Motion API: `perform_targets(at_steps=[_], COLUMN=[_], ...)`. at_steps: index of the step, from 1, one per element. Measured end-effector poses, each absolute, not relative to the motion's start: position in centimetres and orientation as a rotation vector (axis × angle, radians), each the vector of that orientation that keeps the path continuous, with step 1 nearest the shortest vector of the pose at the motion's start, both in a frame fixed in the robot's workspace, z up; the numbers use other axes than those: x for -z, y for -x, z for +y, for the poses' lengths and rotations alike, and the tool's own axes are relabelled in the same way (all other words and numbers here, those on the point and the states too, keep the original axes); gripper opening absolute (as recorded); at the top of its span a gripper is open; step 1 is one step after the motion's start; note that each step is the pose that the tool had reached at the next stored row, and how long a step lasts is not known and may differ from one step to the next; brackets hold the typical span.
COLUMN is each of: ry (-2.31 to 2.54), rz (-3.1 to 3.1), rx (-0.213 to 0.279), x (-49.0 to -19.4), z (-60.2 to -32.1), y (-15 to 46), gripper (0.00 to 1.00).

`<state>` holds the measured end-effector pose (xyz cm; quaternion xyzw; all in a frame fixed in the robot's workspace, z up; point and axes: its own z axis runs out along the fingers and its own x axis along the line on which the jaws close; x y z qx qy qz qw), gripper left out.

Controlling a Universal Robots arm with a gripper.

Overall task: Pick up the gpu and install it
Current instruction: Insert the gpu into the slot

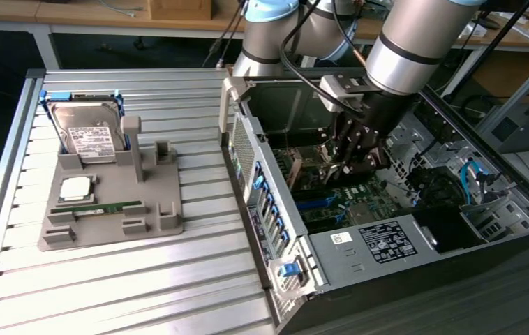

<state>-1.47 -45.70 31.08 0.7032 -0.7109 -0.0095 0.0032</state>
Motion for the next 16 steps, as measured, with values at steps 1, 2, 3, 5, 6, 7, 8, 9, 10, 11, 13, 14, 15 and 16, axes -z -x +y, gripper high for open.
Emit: perform_targets(at_steps=[1,2,3,5,6,7,8,9,10,11,13,14,15,16], ry=[-2.205,-2.205,-2.205,-2.205,-2.205,-2.205,-2.205,-2.205,-2.205,-2.205,-2.205,-2.205,-2.205,-2.205], rz=[-2.229,-2.229,-2.229,-2.228,-2.229,-2.229,-2.229,-2.229,-2.229,-2.229,-2.229,-2.229,-2.229,-2.229], rx=[0.030,0.030,0.030,0.030,0.030,0.030,0.030,0.030,0.030,0.030,0.030,0.030,0.030,0.030], x=[-31.0,-30.9,-30.8,-30.6,-30.5,-30.5,-30.4,-30.4,-30.3,-30.3,-30.1,-30.0,-29.9,-29.8], z=[-45.7,-45.8,-45.9,-46.1,-46.1,-46.1,-46.2,-46.2,-46.2,-46.2,-46.2,-46.2,-46.2,-46.2], y=[1.5,1.6,1.7,1.8,1.8,1.8,1.9,1.9,2.0,2.1,2.2,2.2,2.3,2.4], gripper=[0.27,0.27,0.27,0.27,0.27,0.27,0.27,0.27,0.27,0.27,0.27,0.27,0.27,0.27])
